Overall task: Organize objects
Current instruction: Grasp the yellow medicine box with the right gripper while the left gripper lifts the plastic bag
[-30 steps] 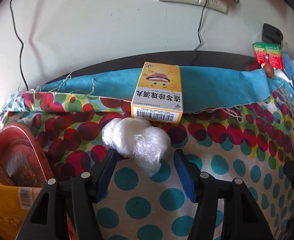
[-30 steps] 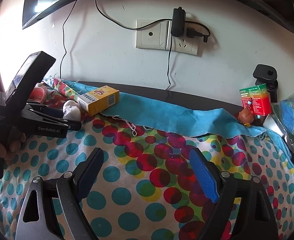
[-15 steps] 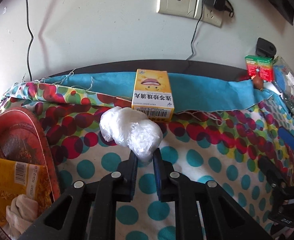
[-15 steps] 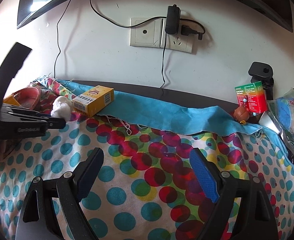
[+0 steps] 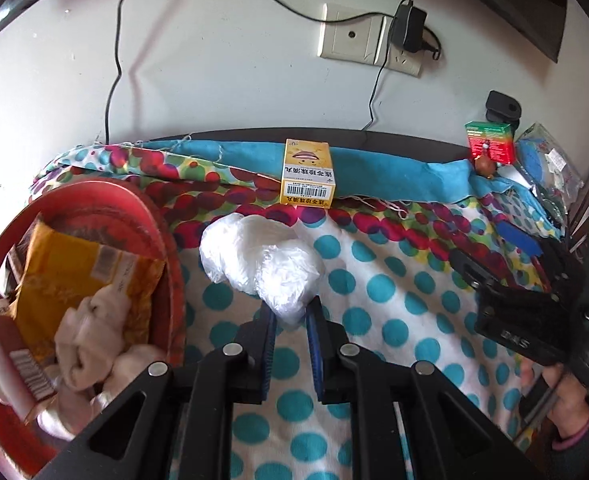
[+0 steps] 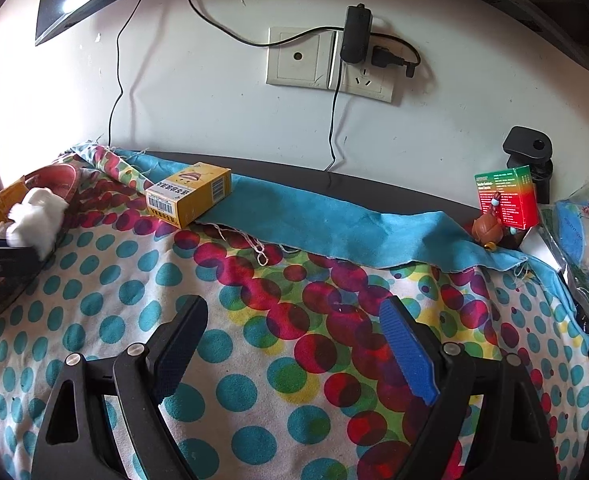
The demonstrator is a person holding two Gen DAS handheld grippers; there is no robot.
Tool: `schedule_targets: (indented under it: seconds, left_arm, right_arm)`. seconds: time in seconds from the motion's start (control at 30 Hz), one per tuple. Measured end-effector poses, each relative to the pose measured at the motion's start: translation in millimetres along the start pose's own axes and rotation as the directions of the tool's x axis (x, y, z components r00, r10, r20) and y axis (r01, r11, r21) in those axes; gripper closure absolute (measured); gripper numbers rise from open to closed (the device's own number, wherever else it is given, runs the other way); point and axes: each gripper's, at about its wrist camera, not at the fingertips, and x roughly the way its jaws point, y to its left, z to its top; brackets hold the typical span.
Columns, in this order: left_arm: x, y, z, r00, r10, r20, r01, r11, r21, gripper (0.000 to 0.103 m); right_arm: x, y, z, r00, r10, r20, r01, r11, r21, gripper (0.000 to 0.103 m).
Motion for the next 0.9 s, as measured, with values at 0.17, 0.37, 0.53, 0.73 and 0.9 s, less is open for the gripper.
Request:
schedule_targets:
  seconds: [0.17, 0.37, 0.53, 0.73, 0.9]
  left_arm:
    - [-27, 4, -10, 0.999, 0.003, 0.034, -0.002, 1.000, -0.025, 0.088]
    - [-43, 16, -20, 0.999, 0.014, 0.051, -0.010, 0.997, -0.078, 0.088]
    - [-53, 26, -19, 0.998, 0.008, 0.069, -0.001, 0.995, -0.103, 0.088]
    - [-60, 45, -18, 0.997, -0.010, 0.082, 0.022, 0.988, -0.151, 0.088]
    - [-65, 64, -18, 0.995, -0.004, 0.095, 0.023, 0.980, -0.197, 0.088]
  right_arm:
    - [1, 5, 0, 1.000, -0.021, -0.007, 0.021, 0.999, -0.031, 0.017]
    - [3, 11, 0, 1.000, -0.006, -0.013, 0.005, 0.998, -0.063, 0.017]
    - [13, 18, 13, 0.999, 0.037, -0.012, -0.037, 0.999, -0.013, 0.017]
    - [48, 62, 50, 0.992, 0.113, -0.058, -0.111, 0.993, 0.041, 0.017]
    - [80, 97, 78, 0.990, 0.116, -0.085, -0.109, 0.991, 0.081, 0.017]
